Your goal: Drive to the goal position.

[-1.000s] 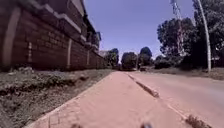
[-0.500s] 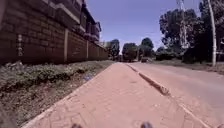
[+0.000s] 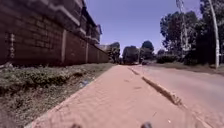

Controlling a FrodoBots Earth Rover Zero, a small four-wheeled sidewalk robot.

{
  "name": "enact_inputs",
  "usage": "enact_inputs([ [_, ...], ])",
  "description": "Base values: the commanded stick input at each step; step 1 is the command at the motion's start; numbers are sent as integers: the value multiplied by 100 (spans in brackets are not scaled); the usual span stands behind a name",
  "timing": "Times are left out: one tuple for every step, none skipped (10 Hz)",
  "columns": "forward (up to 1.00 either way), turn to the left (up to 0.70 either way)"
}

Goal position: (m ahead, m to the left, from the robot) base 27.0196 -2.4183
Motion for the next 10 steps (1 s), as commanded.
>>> enact_inputs([
  [85, 0],
  [85, 0],
  [85, 0],
  [85, 0],
  [85, 0],
  [85, 0],
  [85, 0],
  [85, 0],
  [85, 0],
  [85, 0],
])
